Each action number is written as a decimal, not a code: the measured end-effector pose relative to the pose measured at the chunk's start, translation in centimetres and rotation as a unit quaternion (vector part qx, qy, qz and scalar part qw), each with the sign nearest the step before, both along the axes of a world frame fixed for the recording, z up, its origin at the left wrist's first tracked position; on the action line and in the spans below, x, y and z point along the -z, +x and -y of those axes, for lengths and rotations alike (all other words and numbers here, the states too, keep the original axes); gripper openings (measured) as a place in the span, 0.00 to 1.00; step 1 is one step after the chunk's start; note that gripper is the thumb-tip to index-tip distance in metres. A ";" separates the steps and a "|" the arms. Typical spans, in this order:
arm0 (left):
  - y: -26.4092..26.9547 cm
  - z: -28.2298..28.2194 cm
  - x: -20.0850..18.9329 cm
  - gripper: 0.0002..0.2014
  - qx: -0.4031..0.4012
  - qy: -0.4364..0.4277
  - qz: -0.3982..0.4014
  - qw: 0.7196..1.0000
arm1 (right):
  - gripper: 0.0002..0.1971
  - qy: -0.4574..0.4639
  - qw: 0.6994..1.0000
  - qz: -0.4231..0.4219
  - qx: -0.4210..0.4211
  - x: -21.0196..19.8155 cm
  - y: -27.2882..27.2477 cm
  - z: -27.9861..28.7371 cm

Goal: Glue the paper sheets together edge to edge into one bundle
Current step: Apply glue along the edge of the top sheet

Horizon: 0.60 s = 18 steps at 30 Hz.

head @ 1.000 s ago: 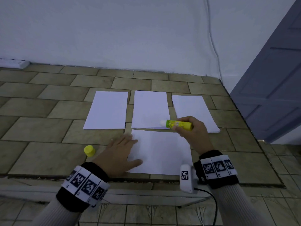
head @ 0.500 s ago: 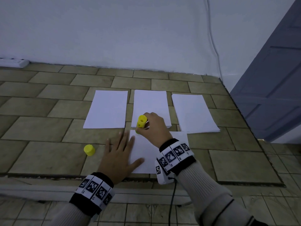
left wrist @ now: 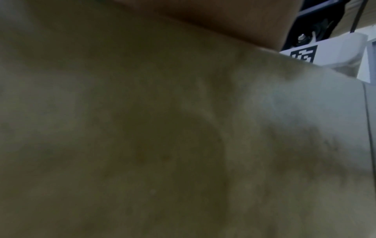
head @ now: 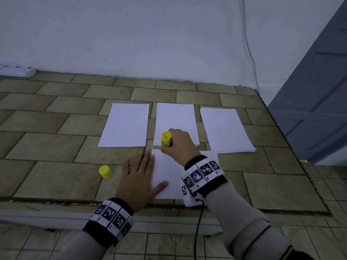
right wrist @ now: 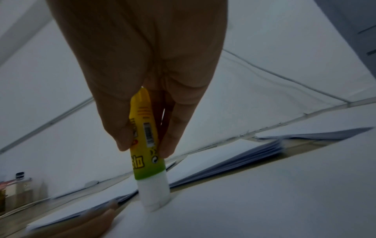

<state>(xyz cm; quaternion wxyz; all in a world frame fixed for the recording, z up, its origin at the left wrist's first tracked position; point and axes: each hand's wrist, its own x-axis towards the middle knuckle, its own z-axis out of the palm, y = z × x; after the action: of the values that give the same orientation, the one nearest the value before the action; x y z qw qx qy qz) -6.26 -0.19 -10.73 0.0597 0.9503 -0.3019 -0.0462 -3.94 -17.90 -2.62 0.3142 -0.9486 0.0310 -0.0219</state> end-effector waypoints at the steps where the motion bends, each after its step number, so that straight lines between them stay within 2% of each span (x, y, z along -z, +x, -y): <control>1: 0.0 0.0 0.0 0.53 0.000 0.000 -0.003 1.000 | 0.10 0.001 1.000 0.000 0.009 -0.1 -0.3 0.6; 6: -0.1 -0.1 0.0 0.53 0.001 -0.002 0.002 1.000 | 0.09 0.013 0.998 0.009 0.060 -0.1 -2.5 5.4; 12: -0.1 0.0 0.0 0.52 0.002 0.002 -0.003 1.000 | 0.09 -0.038 0.991 0.021 0.129 -0.2 -4.9 10.4; 18: 0.0 -0.2 -0.4 0.56 0.006 0.017 -0.023 1.000 | 0.10 -0.040 0.986 0.022 0.158 0.1 -5.5 12.2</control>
<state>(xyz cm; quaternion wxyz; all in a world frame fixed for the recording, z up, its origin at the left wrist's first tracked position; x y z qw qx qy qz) -6.30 0.05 -10.37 0.0506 0.9481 -0.3053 -0.0733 -9.44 -30.10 -2.68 0.2691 -0.9430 0.1721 -0.0936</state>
